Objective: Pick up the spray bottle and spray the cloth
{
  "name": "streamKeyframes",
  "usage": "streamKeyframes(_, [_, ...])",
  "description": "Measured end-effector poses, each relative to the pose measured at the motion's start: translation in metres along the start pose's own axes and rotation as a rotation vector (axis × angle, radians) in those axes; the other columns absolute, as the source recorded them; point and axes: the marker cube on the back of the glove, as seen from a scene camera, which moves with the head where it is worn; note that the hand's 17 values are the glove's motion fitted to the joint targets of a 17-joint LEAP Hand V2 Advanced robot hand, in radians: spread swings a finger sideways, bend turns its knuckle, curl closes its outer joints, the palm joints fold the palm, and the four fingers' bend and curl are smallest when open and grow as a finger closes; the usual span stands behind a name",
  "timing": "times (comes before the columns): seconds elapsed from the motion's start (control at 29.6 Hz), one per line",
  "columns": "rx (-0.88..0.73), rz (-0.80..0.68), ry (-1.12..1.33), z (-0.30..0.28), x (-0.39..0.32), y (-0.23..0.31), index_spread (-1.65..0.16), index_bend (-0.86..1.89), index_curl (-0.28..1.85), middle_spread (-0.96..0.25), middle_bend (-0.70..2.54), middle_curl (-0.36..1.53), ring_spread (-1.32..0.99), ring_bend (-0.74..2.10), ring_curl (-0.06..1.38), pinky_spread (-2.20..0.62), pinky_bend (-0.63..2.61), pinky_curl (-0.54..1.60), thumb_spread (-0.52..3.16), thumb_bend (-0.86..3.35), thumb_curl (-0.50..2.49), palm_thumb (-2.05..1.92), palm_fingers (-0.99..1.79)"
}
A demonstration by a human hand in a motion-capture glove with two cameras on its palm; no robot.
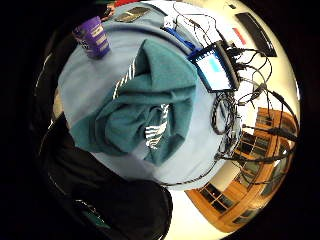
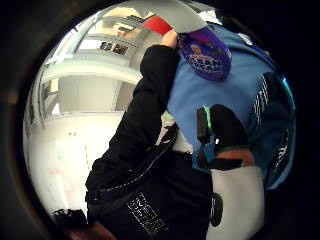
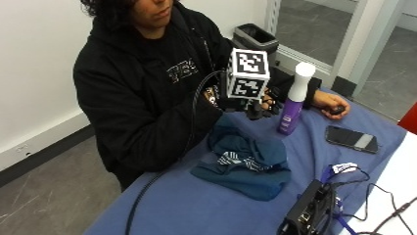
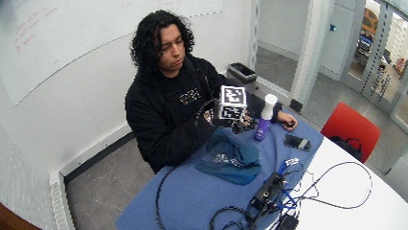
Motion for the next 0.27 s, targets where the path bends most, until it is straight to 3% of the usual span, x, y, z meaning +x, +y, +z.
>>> streamKeyframes(0.27, [-0.016, 0.001, 0.008, -0.0015, -0.0016, 0.0047, -0.33, 0.16, 0.32, 0.07, 0.22, 0.37, 0.10, 0.30, 0.36, 0.22, 0.21, 0.35, 1.17, -0.02, 0.51, 0.77, 0.36])
